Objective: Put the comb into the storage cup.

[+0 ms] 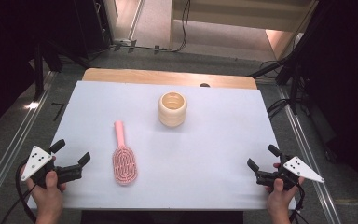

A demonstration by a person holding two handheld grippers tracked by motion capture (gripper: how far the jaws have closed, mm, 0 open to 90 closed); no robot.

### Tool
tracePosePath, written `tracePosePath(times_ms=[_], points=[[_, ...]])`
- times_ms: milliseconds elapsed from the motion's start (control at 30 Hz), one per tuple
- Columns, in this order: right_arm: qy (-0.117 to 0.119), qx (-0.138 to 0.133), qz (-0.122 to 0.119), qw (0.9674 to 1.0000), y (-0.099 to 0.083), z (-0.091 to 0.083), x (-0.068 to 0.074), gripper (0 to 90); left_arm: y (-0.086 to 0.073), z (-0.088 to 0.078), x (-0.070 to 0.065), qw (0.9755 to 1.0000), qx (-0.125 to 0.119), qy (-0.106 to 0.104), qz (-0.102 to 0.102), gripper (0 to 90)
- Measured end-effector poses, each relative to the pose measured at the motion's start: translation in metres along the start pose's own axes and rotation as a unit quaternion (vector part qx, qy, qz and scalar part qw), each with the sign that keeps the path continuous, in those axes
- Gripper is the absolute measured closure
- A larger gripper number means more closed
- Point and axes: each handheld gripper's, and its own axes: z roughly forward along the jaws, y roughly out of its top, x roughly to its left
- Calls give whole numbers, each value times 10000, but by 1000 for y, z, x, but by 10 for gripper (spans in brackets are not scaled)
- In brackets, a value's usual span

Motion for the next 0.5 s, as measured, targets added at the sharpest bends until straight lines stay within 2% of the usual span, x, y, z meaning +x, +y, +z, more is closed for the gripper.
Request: tracePosePath(times_ms=[33,100,133,200,267,367,500], points=[[1,-5,-14,10000,0,0,0,0,2,0,0,10000,-1,-78,-42,1],[7,-2,10,10000,0,0,0,0,5,0,-2,9999,66,-72,-49,1],[11,-7,10,10000,0,0,0,0,7,1,-2,9997,121,-189,-122,1],[16,-13,20,10000,0,-1,0,0,12,3,-2,9980,280,-381,-424,5],[31,-1,0,10000,0,-1,0,0,16,4,-5,9979,314,-383,-426,138],[28,-1,-33,10000,0,0,1,0,22,9,-8,9970,462,-473,-413,174],[25,2,-22,10000,0,0,1,0,31,15,-9,9960,703,-390,-385,378]])
